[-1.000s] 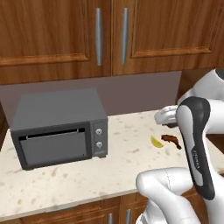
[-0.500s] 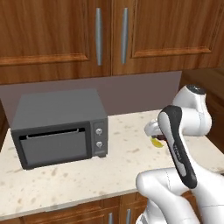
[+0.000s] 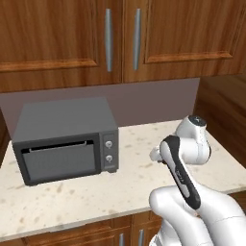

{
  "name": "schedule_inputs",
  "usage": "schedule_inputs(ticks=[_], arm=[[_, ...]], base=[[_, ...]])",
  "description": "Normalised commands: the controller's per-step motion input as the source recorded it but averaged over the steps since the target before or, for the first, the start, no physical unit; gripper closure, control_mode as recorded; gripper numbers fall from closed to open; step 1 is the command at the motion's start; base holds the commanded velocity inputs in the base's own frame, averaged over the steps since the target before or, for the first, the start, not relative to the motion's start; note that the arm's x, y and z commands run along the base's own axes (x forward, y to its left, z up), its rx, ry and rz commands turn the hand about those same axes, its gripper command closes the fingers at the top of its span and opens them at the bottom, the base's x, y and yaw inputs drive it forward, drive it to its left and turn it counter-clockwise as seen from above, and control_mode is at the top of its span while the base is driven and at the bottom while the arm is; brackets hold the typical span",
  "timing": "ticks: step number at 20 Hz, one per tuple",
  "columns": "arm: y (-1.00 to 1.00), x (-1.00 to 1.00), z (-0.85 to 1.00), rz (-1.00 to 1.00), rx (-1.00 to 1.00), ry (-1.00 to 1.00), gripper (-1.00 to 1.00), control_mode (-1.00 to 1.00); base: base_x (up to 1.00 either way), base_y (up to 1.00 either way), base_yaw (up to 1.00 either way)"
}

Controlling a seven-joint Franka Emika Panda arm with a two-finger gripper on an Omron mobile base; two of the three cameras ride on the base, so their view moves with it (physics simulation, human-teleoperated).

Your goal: Open the fridge, remove the apple, lemon wedge, and chicken drumstick, and place them on any counter.

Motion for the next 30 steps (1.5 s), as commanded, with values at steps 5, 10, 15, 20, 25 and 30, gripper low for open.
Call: schedule_inputs(ticks=[5,10,15,20,25,30], arm=[[0.0,0.6,-0.55,0.0,0.0,0.11,1.0,-1.0],[0.0,0.69,-0.43,0.0,0.0,0.12,1.0,-1.0],[0.0,0.59,-0.57,0.0,0.0,0.09,1.0,-1.0],[0.0,0.29,-0.41,0.0,0.0,0.0,1.0,-1.0],[0.0,0.09,-0.29,0.0,0.0,0.0,1.0,-1.0],[0.0,0.0,-0.38,0.0,0.0,0.0,-1.0,-1.0]], base=[[0.0,0.0,0.0],[0.0,0.0,0.0],[0.0,0.0,0.0],[0.0,0.0,0.0],[0.0,0.0,0.0],[0.0,0.0,0.0]])
